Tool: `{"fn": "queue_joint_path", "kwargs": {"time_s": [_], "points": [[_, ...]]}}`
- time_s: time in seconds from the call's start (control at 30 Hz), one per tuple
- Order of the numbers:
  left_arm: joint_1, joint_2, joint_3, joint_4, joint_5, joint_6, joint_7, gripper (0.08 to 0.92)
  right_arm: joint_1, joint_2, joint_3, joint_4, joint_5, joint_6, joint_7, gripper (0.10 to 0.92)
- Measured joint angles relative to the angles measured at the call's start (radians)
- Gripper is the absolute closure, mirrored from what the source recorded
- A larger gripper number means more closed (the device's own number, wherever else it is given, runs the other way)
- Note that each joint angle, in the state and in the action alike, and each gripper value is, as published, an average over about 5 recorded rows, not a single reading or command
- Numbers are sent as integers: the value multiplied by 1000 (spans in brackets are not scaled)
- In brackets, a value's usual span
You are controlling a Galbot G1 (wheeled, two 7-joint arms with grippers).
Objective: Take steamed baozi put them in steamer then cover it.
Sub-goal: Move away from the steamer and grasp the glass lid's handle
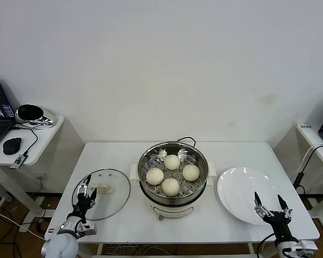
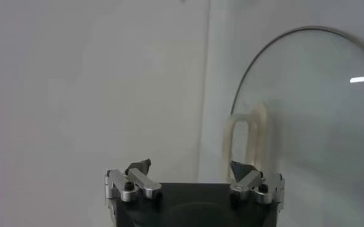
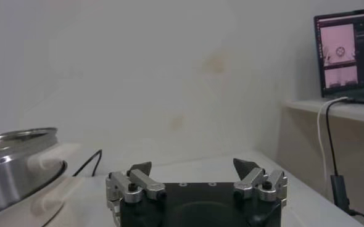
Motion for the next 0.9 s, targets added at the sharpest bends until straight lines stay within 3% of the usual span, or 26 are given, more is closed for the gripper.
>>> {"fn": "queue_joint_path", "kwargs": {"time_s": [0.9], "points": [[-111,-63,39,136,19,91,-102,177,23,7,0,-47,-5,7,-2,203]]}}
